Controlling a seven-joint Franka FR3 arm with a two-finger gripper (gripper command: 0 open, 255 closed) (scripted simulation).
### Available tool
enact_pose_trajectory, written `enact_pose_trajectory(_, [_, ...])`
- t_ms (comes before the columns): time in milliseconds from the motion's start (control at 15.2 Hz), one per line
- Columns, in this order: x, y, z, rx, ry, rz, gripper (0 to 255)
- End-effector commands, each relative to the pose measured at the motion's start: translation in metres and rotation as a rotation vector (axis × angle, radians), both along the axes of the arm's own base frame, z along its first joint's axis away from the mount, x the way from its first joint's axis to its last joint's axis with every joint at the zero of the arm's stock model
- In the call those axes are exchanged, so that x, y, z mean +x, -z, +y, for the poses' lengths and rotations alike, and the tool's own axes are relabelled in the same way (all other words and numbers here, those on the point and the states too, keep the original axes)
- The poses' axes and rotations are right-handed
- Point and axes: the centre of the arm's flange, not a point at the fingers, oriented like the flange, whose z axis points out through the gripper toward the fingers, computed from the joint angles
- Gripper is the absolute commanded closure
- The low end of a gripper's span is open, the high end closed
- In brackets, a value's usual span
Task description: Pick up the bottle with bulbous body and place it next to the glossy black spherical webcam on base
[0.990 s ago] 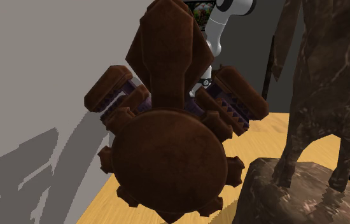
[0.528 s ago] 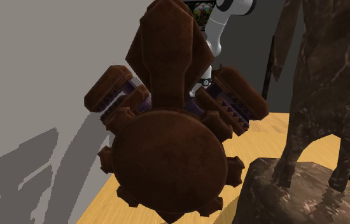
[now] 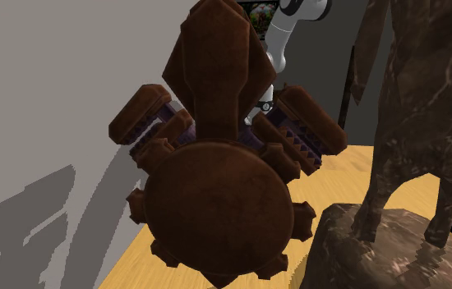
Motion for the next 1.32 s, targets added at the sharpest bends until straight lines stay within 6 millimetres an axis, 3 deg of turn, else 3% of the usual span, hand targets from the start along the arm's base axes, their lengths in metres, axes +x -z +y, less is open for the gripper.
enact_pose_trajectory(0, [0.000,0.010,0.000,0.000,0.000,-0.001,255])
enact_pose_trajectory(1254, [0.000,0.110,0.000,0.000,0.000,-0.001,255])
